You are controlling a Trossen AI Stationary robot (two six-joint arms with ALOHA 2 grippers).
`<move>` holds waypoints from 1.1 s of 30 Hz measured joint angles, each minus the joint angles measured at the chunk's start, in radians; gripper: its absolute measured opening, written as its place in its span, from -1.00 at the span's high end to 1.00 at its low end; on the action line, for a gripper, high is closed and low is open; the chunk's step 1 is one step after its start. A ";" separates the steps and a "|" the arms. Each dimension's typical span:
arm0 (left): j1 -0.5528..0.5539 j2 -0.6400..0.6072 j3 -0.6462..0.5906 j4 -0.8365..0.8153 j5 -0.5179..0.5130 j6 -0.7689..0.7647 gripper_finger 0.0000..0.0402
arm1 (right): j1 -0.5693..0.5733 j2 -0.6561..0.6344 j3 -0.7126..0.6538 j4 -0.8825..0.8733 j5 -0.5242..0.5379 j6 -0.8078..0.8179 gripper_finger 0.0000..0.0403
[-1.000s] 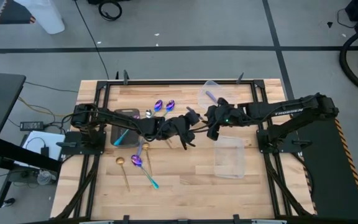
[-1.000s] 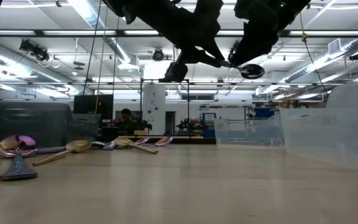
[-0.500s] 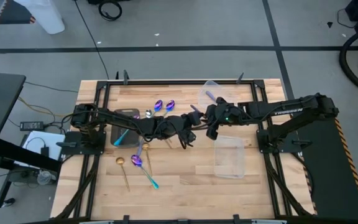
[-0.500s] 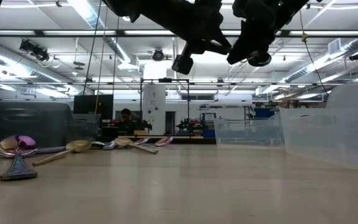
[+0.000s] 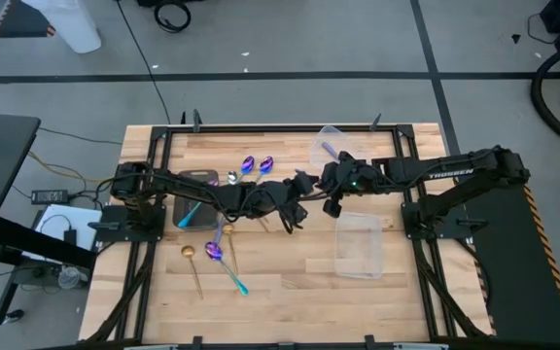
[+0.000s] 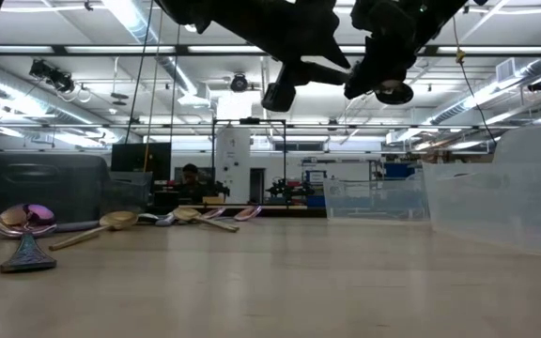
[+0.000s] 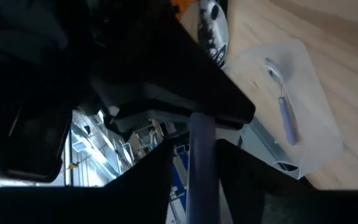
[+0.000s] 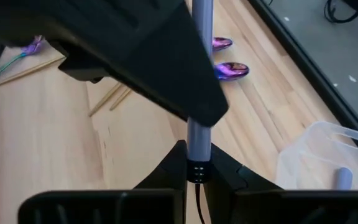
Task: Sort silverware by color (type)
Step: Put the purple spoon into the top transparent bin
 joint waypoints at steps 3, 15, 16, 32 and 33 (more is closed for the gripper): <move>-0.010 0.000 0.000 0.026 -0.017 -0.075 0.22 | 0.000 0.000 0.000 -0.010 0.005 0.012 0.82; -0.053 -0.001 0.002 -0.065 -0.117 -0.261 0.08 | 0.000 -0.002 0.000 -0.028 0.009 0.023 0.78; -0.051 -0.001 0.002 -0.088 -0.131 -0.271 0.08 | 0.000 -0.002 0.000 -0.028 0.008 0.024 0.79; -0.134 0.000 0.002 -0.366 -0.160 -0.727 0.08 | -0.071 -0.001 0.000 -0.060 0.111 0.069 0.79; -0.136 0.000 0.002 -0.389 -0.157 -0.760 0.08 | -0.077 0.002 0.000 -0.060 0.122 0.067 0.79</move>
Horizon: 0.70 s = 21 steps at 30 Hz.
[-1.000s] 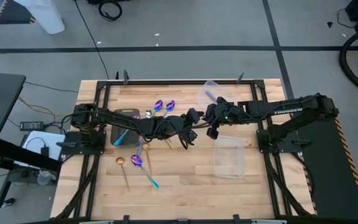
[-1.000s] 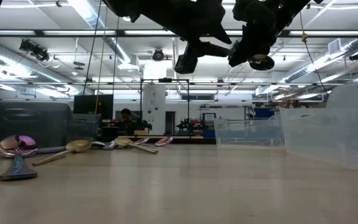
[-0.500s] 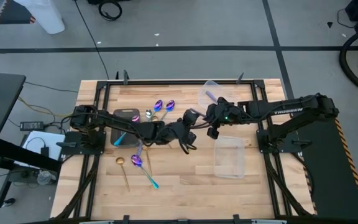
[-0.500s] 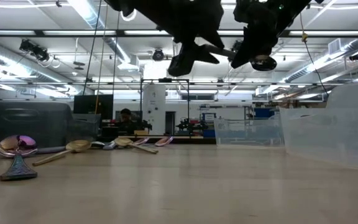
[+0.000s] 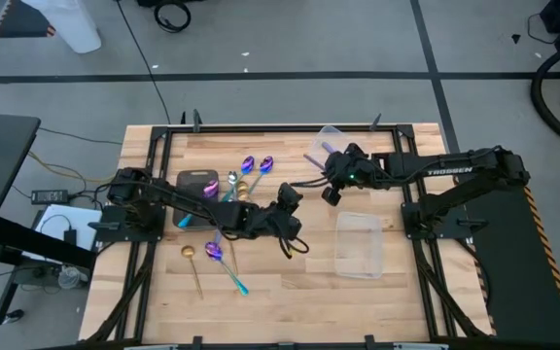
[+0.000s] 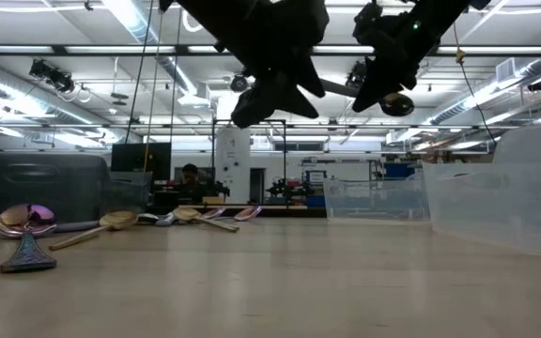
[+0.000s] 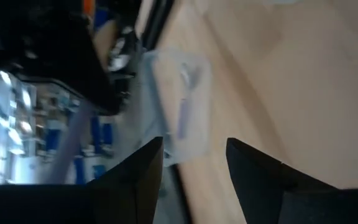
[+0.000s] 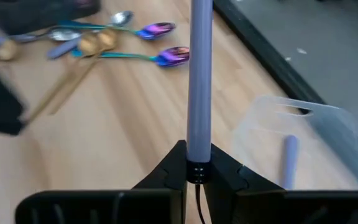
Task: Sort silverware by color (type)
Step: Put the purple spoon into the top transparent bin
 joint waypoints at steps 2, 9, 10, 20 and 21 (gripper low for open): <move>0.000 0.000 0.000 -0.046 0.019 -0.073 0.08 | -0.013 0.011 0.000 0.010 0.018 -0.009 0.79; 0.000 0.000 -0.072 -0.057 0.142 -0.223 0.13 | -0.098 0.094 0.000 0.041 0.067 -0.148 0.79; 0.000 0.000 -0.087 -0.043 0.162 -0.233 0.15 | -0.116 0.107 0.000 0.045 0.067 -0.170 0.79; -0.009 -0.032 -0.229 0.043 0.180 -0.283 0.29 | -0.339 0.176 0.000 0.049 -0.013 -0.208 0.79; -0.009 -0.045 -0.241 0.050 0.179 -0.288 0.29 | -0.362 0.176 0.000 0.049 -0.017 -0.197 0.79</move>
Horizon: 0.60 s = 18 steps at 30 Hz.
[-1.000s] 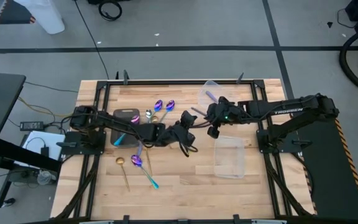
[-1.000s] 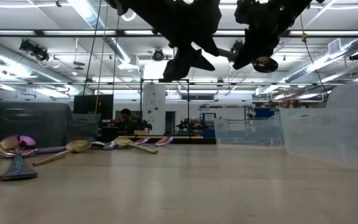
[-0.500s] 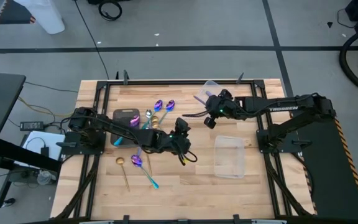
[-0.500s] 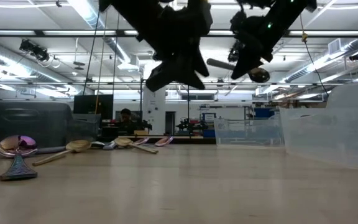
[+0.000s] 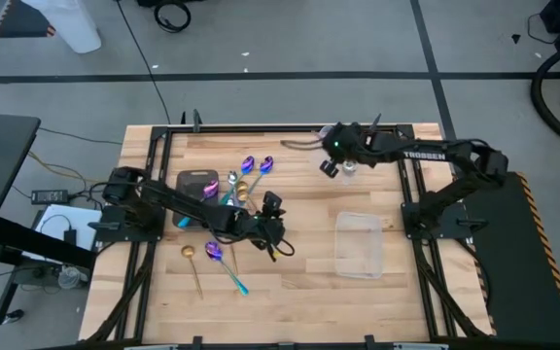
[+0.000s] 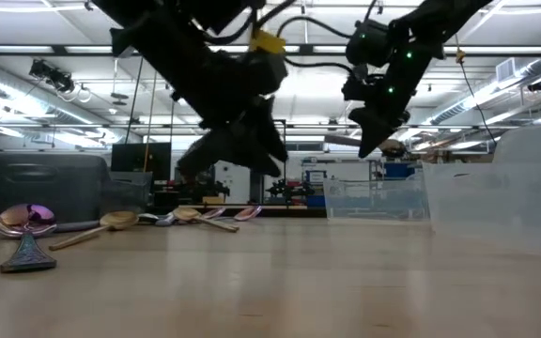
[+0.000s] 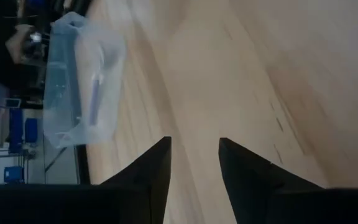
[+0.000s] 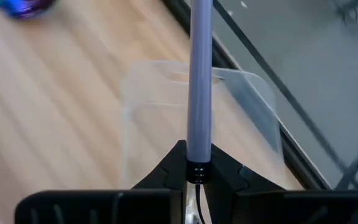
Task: Sort silverware by color (type)
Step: Put the purple spoon into the top transparent bin
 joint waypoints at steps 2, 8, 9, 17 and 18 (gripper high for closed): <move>0.000 -0.030 -0.025 0.055 0.001 -0.010 0.30 | -0.040 0.000 0.000 -0.003 -0.004 0.007 0.79; 0.003 -0.155 -0.144 0.232 0.027 0.009 0.30 | -0.109 0.035 0.000 0.006 -0.090 -0.023 0.79; 0.006 -0.173 -0.162 0.285 0.038 0.018 0.30 | -0.114 0.047 0.000 0.006 -0.100 -0.031 0.79; 0.029 -0.311 -0.251 0.386 0.098 0.019 0.30 | -0.136 0.135 0.000 0.012 -0.100 -0.034 0.79; 0.033 -0.329 -0.264 0.382 0.119 0.012 0.30 | -0.142 0.144 0.000 0.012 -0.100 -0.027 0.79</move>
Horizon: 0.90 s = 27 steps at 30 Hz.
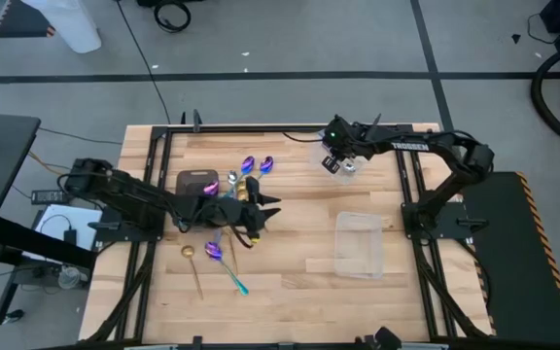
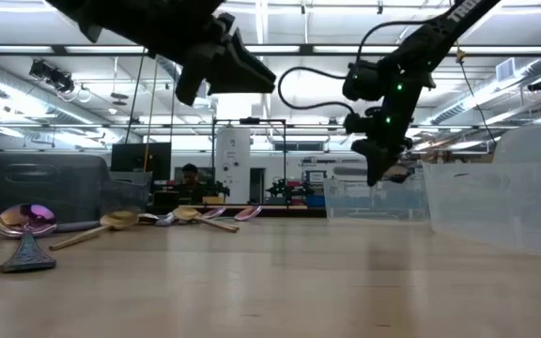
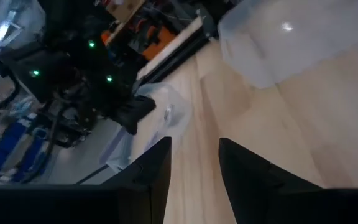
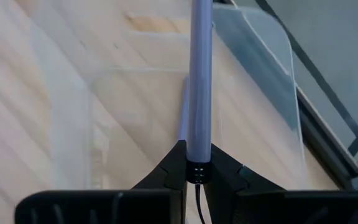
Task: Sort silverware by color (type)
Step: Put the purple spoon into the top transparent bin
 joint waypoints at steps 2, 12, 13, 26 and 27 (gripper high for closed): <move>0.010 -0.030 -0.018 -0.001 0.040 -0.018 0.30 | -0.010 0.013 0.000 -0.010 -0.001 0.011 0.79; 0.041 -0.191 -0.118 0.027 0.094 -0.062 0.30 | -0.053 0.017 0.000 -0.025 -0.033 0.068 0.79; 0.041 -0.202 -0.121 0.044 0.103 -0.070 0.30 | -0.057 0.018 0.000 -0.032 -0.037 0.075 0.79; 0.045 -0.244 -0.144 0.036 0.120 -0.189 0.30 | -0.074 0.018 0.000 -0.042 -0.075 0.102 0.79; 0.045 -0.244 -0.144 0.039 0.120 -0.190 0.30 | -0.074 0.018 0.000 -0.042 -0.076 0.106 0.79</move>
